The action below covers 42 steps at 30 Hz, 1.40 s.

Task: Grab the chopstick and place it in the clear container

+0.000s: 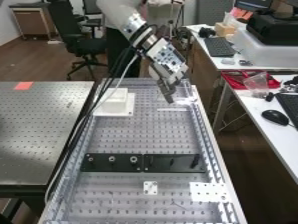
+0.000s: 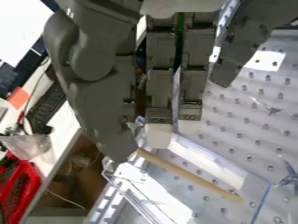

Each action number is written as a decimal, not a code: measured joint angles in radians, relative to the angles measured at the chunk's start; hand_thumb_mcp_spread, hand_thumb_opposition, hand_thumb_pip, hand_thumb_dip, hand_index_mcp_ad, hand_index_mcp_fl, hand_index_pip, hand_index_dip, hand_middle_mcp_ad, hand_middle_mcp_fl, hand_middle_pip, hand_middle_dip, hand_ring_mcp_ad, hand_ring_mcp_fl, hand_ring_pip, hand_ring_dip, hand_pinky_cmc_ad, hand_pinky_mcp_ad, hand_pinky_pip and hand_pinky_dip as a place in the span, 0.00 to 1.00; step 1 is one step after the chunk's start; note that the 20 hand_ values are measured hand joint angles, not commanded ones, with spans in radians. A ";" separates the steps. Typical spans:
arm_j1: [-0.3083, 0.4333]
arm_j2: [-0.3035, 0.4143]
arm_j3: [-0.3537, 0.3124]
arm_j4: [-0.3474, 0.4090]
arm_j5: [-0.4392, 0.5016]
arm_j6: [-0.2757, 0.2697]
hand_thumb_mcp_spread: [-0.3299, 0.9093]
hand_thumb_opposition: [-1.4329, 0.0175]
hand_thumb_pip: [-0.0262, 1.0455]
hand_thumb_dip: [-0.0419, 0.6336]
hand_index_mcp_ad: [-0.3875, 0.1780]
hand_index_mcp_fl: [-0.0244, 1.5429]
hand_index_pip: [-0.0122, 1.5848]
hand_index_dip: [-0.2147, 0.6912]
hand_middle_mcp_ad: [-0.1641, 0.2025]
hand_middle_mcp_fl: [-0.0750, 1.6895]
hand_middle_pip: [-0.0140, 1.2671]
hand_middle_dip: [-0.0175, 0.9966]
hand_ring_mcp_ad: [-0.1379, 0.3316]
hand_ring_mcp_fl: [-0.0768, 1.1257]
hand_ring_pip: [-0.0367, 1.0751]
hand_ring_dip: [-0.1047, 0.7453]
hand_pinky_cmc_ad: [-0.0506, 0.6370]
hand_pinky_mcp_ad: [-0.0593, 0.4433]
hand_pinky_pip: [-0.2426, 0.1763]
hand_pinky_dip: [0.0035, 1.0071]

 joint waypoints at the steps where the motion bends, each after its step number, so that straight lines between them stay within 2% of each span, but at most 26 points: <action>1: -0.001 -0.010 0.014 -0.013 -0.001 -0.004 0.84 0.35 0.49 0.45 0.46 0.40 0.86 0.20 0.58 0.51 0.66 0.72 0.47 0.64 0.26 0.79 0.77 0.65 0.81 0.19; 6: -0.003 -0.039 0.055 -0.048 -0.003 -0.015 0.84 0.35 0.49 0.45 0.46 0.40 0.86 0.20 0.58 0.52 0.67 0.73 0.47 0.64 0.26 0.79 0.77 0.65 0.81 0.19; 18: -0.008 -0.076 0.104 -0.089 -0.009 -0.026 0.84 0.35 0.49 0.45 0.46 0.40 0.86 0.20 0.58 0.51 0.67 0.72 0.47 0.63 0.29 0.77 0.77 0.65 0.81 0.21; 33: -0.008 -0.102 0.133 -0.111 -0.019 -0.036 0.84 0.35 0.49 0.45 0.46 0.40 0.86 0.20 0.58 0.51 0.67 0.72 0.48 0.62 0.30 0.76 0.77 0.65 0.81 0.26; 37: -0.006 -0.113 0.146 -0.117 -0.023 -0.040 0.84 0.35 0.49 0.45 0.42 0.40 0.86 0.20 0.59 0.51 0.67 0.72 0.48 0.62 0.30 0.76 0.77 0.65 0.80 0.26; 41: -0.006 -0.121 0.156 -0.121 -0.032 -0.040 0.84 0.35 0.49 0.45 0.42 0.40 0.86 0.20 0.58 0.51 0.67 0.72 0.48 0.62 0.30 0.76 0.77 0.65 0.81 0.27; 42: -0.006 -0.123 0.159 -0.123 -0.033 -0.040 0.83 0.35 0.49 0.45 0.42 0.40 0.86 0.20 0.59 0.51 0.68 0.72 0.47 0.63 0.30 0.75 0.77 0.65 0.78 0.28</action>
